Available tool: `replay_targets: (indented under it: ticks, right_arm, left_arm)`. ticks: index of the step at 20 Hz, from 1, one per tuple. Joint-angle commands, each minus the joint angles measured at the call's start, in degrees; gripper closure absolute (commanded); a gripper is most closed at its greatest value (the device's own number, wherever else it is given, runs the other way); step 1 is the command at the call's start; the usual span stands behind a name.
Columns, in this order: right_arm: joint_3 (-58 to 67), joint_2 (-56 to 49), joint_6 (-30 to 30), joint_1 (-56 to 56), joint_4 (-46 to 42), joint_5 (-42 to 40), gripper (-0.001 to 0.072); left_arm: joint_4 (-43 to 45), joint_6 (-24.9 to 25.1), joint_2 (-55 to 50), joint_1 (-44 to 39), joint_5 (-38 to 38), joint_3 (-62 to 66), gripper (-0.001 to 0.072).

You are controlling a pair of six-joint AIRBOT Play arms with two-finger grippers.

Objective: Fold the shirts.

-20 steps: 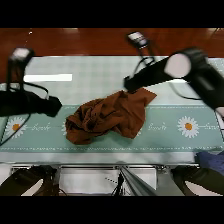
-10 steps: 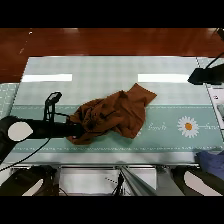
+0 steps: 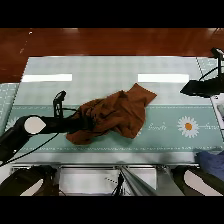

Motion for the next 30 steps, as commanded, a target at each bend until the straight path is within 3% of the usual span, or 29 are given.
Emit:
replay_targets:
  ticks: [1, 2, 3, 7, 13, 21, 24, 25, 26, 27, 28, 29, 30]
  right_arm:
    - [-1.2, 0.1, -0.4, -0.2, 1.2, -0.1, 0.0172]
    - [-1.2, 0.0, -0.4, -0.2, 1.2, -0.2, 0.0172]
    - [-1.2, -0.1, -0.4, -0.2, 1.2, -0.5, 0.0173]
    - [-1.3, -4.7, -1.5, -0.2, 5.5, -2.5, 0.0172]
    - [-1.3, -17.7, -3.8, 0.1, 24.4, -9.7, 0.0166]
    - [-1.3, -27.9, -3.8, 9.4, 23.9, -14.1, 0.0167]
    - [-1.3, -29.7, -0.9, 12.8, 24.0, -16.4, 0.0169]
    - [-1.3, -30.1, -0.2, 13.8, 24.0, -17.2, 0.0199]
    - [-1.3, -30.1, -0.1, 14.6, 23.9, -18.3, 0.0302]
    - [-1.2, -30.0, -0.1, 15.1, 24.1, -19.4, 0.0423]
    - [-0.8, -30.0, -0.1, 15.0, 24.2, -19.7, 0.0625]
    - [-0.1, -30.0, -0.2, 14.8, 24.2, -19.6, 0.0687]
    - [1.1, -29.7, -0.4, 14.3, 24.0, -18.4, 0.0687]
  left_arm:
    - [-3.0, 1.1, -6.2, 0.0, 4.9, -0.1, 0.0427]
    - [-3.0, 1.9, -6.7, 0.0, 4.5, -0.1, 0.0635]
    - [-3.0, 2.2, -6.5, 0.0, 4.2, -0.1, 0.0685]
    - [-3.0, 2.6, -2.5, 0.0, 3.5, 0.0, 0.0685]
    - [-2.9, 2.6, 6.3, 0.0, 3.6, 0.2, 0.0685]
    - [-3.0, 2.6, 7.5, 0.0, 3.6, 0.2, 0.0685]
    - [-2.8, 2.6, 7.5, 0.0, 5.2, 1.0, 0.0685]
    - [-2.8, 2.6, 7.5, 0.1, 6.5, 1.7, 0.0685]
    - [-2.8, 2.6, 7.6, 0.1, 8.1, 2.6, 0.0685]
    - [-2.5, 2.6, 7.6, 0.1, 9.5, 3.4, 0.0685]
    - [-1.9, 4.0, 7.6, 0.1, 10.4, 4.5, 0.0685]
    - [-1.5, 7.0, 7.6, 0.3, 10.5, 5.6, 0.0685]
    - [-1.5, 8.7, 7.7, 1.0, 10.1, 6.8, 0.0685]
